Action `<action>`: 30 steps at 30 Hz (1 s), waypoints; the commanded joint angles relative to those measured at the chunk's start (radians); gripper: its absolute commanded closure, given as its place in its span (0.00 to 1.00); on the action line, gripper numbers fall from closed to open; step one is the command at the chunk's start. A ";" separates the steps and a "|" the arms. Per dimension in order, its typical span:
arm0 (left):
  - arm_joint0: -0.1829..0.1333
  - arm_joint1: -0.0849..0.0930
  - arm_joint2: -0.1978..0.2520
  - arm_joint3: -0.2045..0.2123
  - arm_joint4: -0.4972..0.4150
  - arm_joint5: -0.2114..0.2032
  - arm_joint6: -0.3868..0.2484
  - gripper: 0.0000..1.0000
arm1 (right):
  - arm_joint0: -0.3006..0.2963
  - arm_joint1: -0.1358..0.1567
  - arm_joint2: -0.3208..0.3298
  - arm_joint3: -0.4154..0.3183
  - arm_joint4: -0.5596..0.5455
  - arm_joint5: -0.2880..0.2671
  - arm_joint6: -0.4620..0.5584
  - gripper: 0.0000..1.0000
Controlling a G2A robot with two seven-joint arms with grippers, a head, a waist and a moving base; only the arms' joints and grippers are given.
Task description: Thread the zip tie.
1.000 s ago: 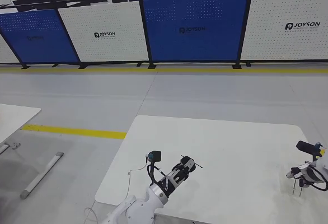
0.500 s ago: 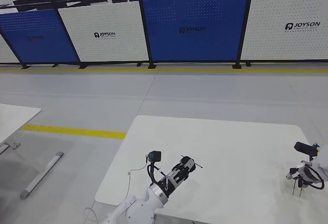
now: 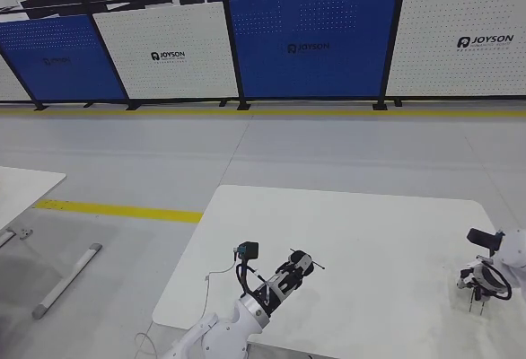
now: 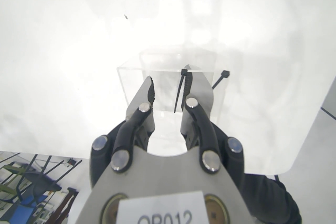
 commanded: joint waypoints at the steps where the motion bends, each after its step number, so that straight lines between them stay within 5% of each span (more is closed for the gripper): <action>1: 0.000 0.000 0.000 0.000 0.000 0.000 0.000 1.00 | 0.003 -0.002 -0.004 0.005 -0.002 0.000 0.000 0.75; 6: 0.000 0.000 0.000 0.000 0.000 0.000 0.000 1.00 | 0.009 -0.005 -0.009 0.015 -0.009 0.000 0.000 1.00; 19: 0.000 0.000 0.000 0.000 0.000 0.000 0.000 1.00 | -0.018 0.004 0.014 -0.029 -0.011 0.000 0.000 1.00; 30: 0.000 0.000 0.000 0.000 0.000 0.000 0.000 1.00 | -0.147 0.048 0.195 -0.167 -0.031 0.000 -0.017 1.00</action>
